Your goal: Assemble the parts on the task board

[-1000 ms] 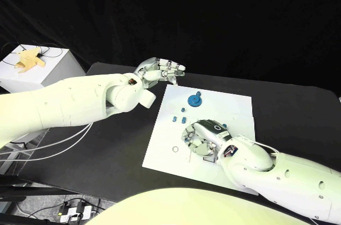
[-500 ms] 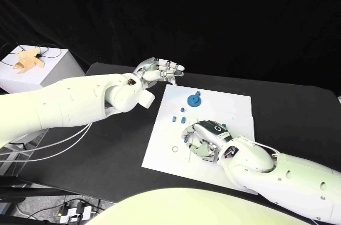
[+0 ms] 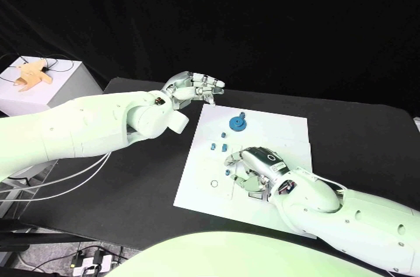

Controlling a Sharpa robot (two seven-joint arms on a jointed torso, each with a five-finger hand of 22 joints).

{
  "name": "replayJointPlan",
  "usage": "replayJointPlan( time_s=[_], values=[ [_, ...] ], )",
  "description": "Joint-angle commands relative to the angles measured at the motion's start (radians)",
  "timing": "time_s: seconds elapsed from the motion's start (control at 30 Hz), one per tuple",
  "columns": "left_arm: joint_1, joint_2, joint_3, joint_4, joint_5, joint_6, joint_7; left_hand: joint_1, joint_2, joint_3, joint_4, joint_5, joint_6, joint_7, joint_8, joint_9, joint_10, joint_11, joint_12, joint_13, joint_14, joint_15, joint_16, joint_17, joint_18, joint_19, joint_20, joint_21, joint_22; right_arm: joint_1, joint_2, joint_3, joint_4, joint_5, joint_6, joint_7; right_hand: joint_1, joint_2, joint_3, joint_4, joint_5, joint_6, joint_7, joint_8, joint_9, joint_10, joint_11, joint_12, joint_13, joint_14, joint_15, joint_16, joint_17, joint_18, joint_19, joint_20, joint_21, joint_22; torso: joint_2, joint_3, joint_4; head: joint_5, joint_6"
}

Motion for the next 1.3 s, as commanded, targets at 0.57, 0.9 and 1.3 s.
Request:
replayJointPlan(
  time_s=[0.57,0.9,1.3],
  values=[
    [-0.003,0.003,0.000,-0.006,0.006,0.022,0.007,0.006,0.001,-0.003,-0.003,0.001,-0.007,-0.002,0.005,-0.002,-0.007,0.002,0.003,-0.002,0.003,0.004,-0.003,-0.002,0.013,0.004,0.002,-0.004,0.001,0.165,-0.226,0.006,0.127,0.153,0.128,0.042,-0.014,-0.022,0.035,0.021,0.010,0.022,0.006,-0.008,-0.004,0.073,-0.019,0.096,-0.002,0.113,-0.018,0.108,0.090,-0.040,0.111,-0.020,0.243,0.100,-0.007,-0.0024,-0.0036,-0.069,0.000],
    [-0.004,0.004,-0.001,-0.009,0.006,0.023,0.007,0.006,0.001,-0.003,-0.003,0.001,-0.007,-0.002,0.005,-0.002,-0.007,0.002,0.003,-0.002,0.003,0.004,-0.003,-0.002,0.013,0.004,0.002,-0.004,0.001,0.192,-0.255,0.007,0.065,0.082,0.250,0.010,-0.004,-0.025,-0.125,0.054,0.034,-0.008,0.001,-0.026,-0.008,-0.011,-0.015,0.105,-0.008,0.077,-0.012,0.094,0.036,-0.029,0.082,-0.014,0.156,0.072,-0.004,-0.0013,-0.0042,-0.076,0.000],
    [-0.005,0.005,-0.001,-0.011,0.006,0.022,0.006,0.004,0.001,-0.004,-0.002,0.001,-0.007,-0.002,0.006,-0.002,-0.007,0.002,0.004,-0.003,0.003,0.005,-0.004,-0.002,0.013,0.003,0.002,-0.005,0.001,0.193,-0.222,0.006,0.028,0.034,0.279,-0.017,0.052,0.013,-0.202,0.079,0.037,0.004,-0.004,-0.027,-0.010,-0.020,-0.017,0.147,-0.006,0.080,-0.013,0.112,0.035,-0.031,0.093,-0.014,0.165,0.077,-0.005,-0.0027,-0.0036,-0.081,0.000]
  ],
)
